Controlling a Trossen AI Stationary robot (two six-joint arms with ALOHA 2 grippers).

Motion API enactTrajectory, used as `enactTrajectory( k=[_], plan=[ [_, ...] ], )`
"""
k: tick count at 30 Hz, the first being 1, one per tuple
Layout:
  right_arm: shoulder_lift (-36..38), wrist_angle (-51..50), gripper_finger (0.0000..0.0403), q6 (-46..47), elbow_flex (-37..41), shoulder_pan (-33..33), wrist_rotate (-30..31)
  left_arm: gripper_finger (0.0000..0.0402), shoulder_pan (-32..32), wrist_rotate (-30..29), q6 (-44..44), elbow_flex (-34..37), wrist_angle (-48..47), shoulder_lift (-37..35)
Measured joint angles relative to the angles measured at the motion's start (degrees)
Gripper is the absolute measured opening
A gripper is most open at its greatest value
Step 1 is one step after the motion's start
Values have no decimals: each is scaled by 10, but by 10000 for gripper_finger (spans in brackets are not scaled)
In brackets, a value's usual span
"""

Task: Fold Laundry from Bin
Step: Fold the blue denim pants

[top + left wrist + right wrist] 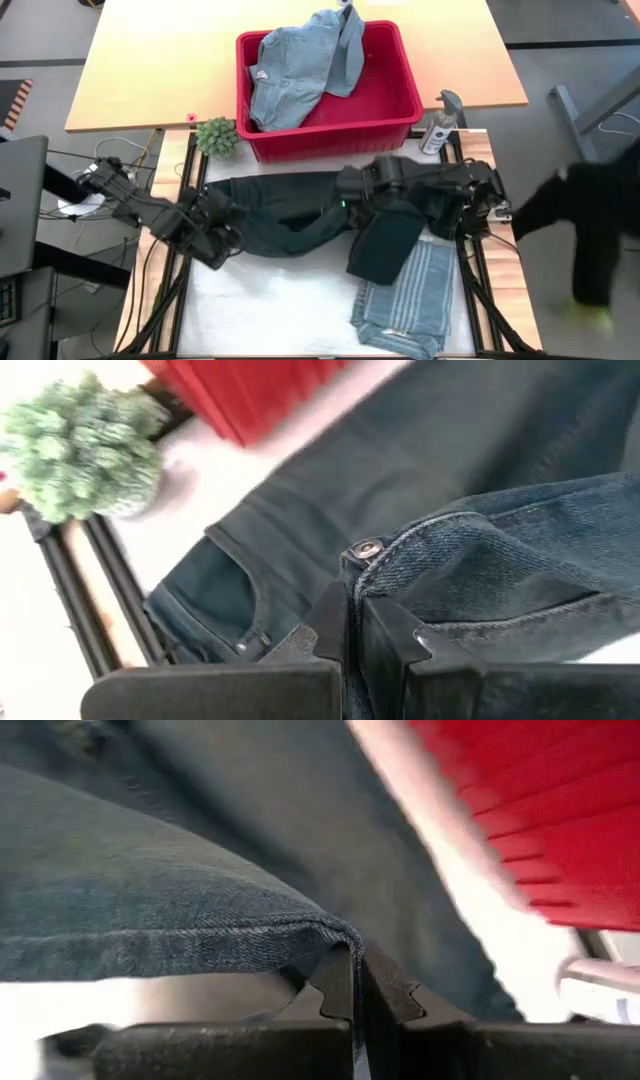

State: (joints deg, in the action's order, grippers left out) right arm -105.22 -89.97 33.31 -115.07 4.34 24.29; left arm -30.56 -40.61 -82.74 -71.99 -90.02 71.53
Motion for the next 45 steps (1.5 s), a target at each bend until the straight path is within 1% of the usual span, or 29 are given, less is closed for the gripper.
enactTrajectory(
  k=[4,7,11,13,16,19,23,28,34,39,43,45],
  plan=[
    [0,0,25,-42,0,-47,-15,0,51,-8,24,0,0,0],
    [0,0,25,-66,0,-79,-21,0,87,-1,47,0,0,0],
    [0,6,25,-86,6,-118,-44,0,124,10,67,7,1,0],
    [0,22,25,-102,25,-133,-53,0,139,19,70,26,0,0],
    [-1,37,25,-130,59,-154,-73,0,161,51,77,69,0,0],
    [0,75,25,-150,102,-174,-96,0,178,73,75,114,0,0],
    [-1,109,25,-179,136,-191,-107,0,190,67,73,150,1,0],
    [-1,116,25,-187,154,-214,-116,0,224,49,108,152,1,0],
    [-1,112,25,-188,156,-241,-127,0,281,25,186,152,15,0],
    [-1,105,25,-189,156,-252,-130,0,325,16,272,152,79,0],
    [-1,105,25,-201,156,-255,-135,0,342,19,357,152,138,0],
    [-1,105,25,-203,156,-255,-136,2,348,24,373,152,153,0]
  ],
)
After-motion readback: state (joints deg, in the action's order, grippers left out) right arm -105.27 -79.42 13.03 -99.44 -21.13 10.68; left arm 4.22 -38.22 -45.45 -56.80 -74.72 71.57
